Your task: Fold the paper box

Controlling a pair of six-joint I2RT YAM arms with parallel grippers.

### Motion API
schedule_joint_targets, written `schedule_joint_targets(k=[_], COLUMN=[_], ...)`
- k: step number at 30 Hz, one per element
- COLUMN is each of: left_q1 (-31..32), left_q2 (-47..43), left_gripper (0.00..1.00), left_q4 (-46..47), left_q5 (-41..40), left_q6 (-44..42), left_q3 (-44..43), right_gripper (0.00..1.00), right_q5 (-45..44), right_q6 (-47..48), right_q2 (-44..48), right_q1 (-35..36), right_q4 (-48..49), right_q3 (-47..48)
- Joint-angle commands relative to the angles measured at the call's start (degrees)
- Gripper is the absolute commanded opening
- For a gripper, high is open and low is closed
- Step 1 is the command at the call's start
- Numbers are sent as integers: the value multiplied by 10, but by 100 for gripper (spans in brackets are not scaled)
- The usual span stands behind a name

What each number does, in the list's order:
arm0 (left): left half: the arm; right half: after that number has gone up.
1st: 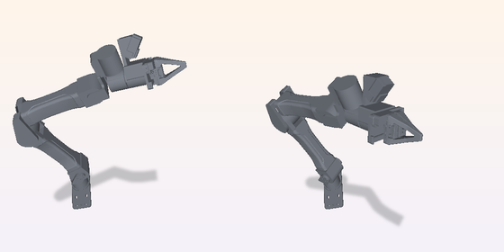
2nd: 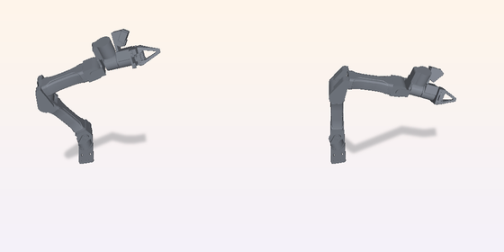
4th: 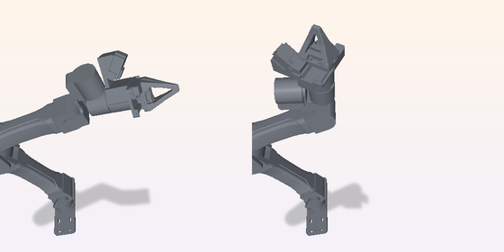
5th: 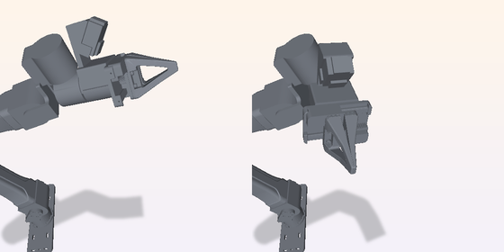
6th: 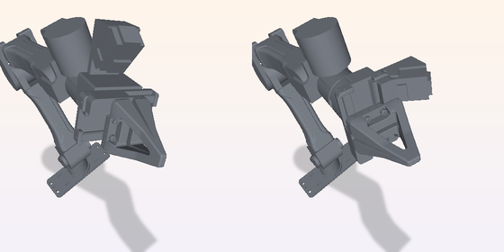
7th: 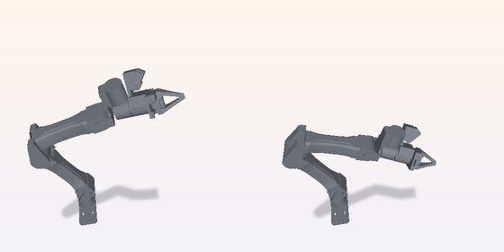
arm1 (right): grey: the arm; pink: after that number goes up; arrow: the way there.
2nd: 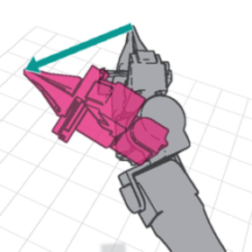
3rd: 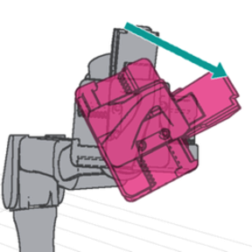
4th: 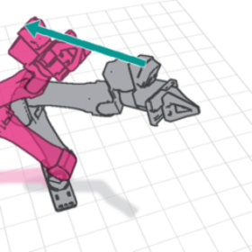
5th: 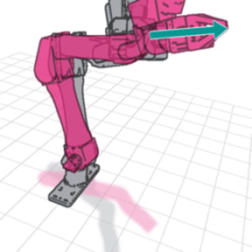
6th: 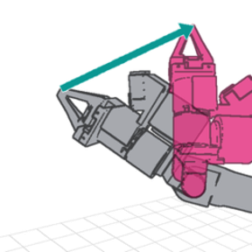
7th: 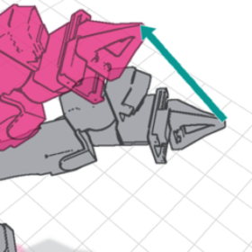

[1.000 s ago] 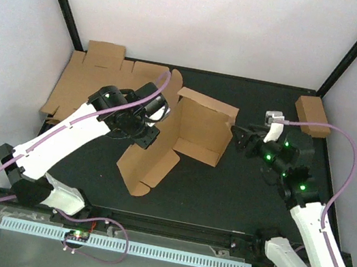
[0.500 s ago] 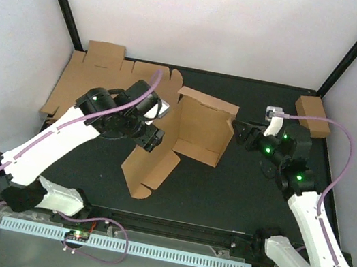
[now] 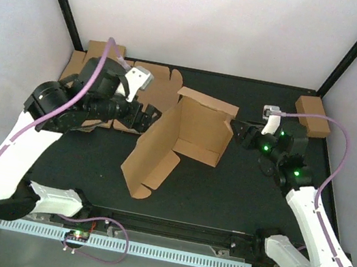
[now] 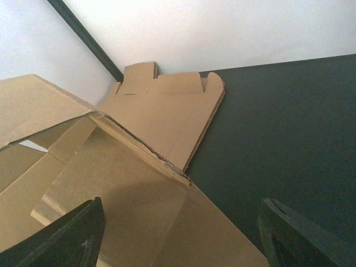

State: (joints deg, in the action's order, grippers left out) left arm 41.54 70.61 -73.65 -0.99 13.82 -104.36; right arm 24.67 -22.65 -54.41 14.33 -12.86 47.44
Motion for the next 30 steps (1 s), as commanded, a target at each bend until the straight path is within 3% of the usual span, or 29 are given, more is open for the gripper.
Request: schedule_joint_targets(k=[1,6,12,16,22,30], left_q1=[-40,-120,-199,-223,-249,-276], left_q2=[5,21,43,45,82,151], left_gripper=[94,92,92,94,94,94], left_q4=[20,60,167,243,284,325], left_q5=[25,98,219,284,338,424], left_q6=[-12,-24,-10,-10,-6,18], left_q3=[-39,-29,61,126,176,178], right_gripper=[79,78,77,77,76,75], right_q5=[7,7,9,16,19,33], right_q6=[15,24,37,55,68,70], right_q2=[-1,-6,-13,-28,-38,-43], right_q1=[-4,-4,-4,-4,-4,-3], right_q4=[7,3,-7,-27,-38,-37], right_q3=[-4,-4,0,4,7,14])
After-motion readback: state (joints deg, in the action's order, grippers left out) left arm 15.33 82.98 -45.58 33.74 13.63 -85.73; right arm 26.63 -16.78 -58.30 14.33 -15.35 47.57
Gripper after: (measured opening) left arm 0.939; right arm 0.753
